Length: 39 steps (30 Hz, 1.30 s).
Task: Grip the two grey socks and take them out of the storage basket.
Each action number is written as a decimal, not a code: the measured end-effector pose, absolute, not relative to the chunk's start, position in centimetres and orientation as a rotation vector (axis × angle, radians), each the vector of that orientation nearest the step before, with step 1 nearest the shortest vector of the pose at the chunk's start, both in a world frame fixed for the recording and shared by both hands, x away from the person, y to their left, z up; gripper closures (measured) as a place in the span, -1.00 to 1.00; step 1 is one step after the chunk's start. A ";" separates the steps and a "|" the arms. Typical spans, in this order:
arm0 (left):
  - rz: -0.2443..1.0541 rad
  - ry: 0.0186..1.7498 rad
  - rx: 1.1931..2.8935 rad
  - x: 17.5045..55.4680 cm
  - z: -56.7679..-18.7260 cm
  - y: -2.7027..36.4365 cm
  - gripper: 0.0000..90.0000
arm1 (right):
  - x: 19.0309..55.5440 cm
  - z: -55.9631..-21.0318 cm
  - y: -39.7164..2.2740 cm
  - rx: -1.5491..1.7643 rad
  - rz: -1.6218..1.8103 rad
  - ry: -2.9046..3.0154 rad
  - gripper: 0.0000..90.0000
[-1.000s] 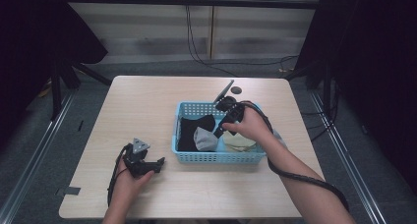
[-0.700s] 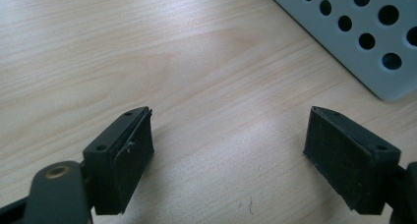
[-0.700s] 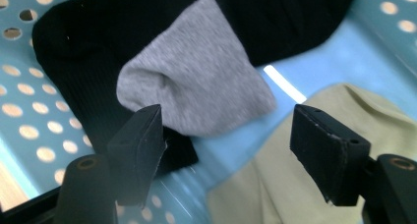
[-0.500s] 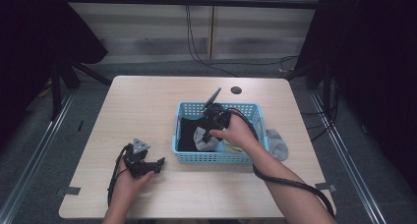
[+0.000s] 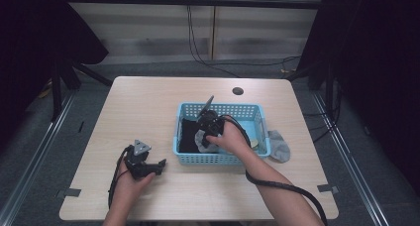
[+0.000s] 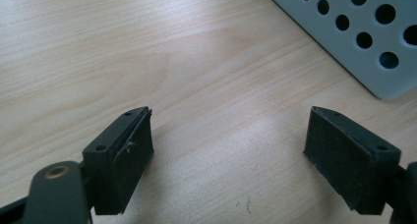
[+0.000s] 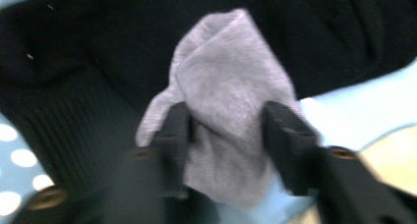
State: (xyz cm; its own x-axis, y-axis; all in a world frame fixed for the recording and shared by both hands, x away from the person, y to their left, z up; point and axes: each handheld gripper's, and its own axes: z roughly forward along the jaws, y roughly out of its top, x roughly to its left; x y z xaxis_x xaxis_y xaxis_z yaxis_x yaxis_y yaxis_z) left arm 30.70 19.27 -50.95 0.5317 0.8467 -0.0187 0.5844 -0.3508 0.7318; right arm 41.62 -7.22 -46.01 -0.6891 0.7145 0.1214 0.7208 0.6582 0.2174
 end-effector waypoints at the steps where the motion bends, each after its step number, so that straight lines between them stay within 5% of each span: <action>1: 0.480 1.156 2.070 30.7 -51.0 19.3 -0.60 | 41.6 -45.9 -7.3 -1.225 -0.371 -2.830 0.54; 5: 0.480 1.155 2.071 30.7 -51.0 19.3 -0.61 | 41.6 -45.7 -7.9 -1.199 -0.363 -2.817 0.76; 39: 0.478 1.157 2.072 30.7 -50.9 19.3 -0.61 | 40.9 -36.4 -14.2 -1.154 -0.395 -2.839 0.88</action>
